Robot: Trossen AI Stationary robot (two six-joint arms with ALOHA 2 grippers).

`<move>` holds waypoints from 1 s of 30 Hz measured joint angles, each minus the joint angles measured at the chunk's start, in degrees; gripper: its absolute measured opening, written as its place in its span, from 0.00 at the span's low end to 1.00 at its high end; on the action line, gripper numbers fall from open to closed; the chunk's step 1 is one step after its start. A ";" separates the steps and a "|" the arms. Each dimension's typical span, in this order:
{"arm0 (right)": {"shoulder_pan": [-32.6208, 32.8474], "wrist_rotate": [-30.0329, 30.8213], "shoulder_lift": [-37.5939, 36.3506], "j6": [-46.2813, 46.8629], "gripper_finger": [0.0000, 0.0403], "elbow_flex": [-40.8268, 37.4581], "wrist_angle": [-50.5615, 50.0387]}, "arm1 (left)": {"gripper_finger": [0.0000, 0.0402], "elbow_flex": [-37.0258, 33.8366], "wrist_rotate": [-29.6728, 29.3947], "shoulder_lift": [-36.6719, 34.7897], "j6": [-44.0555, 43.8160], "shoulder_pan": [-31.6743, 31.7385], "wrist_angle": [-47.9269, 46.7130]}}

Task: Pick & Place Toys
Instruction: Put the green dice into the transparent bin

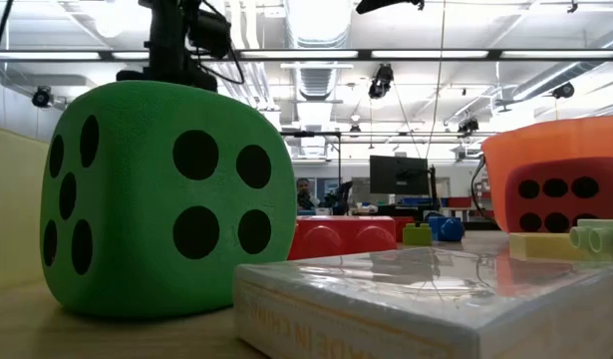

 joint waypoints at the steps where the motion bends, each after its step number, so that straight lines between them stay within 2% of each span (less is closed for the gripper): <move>1: 0.00 0.00 0.00 0.00 0.92 -0.01 0.02 | 0.11 0.00 0.21 0.14 -1.15 0.02 0.08; 15: 0.15 -0.11 0.00 0.02 0.92 -0.13 -0.04 | 0.11 -0.04 0.49 6.40 -2.18 0.26 0.76; 22: 0.15 -0.11 0.00 0.02 0.92 -0.25 -0.04 | 0.11 0.00 3.14 6.79 -2.71 0.26 6.96; 30: 0.15 -0.17 0.00 0.02 0.92 -0.29 -0.04 | 0.09 -0.04 4.01 8.38 -3.03 0.15 7.21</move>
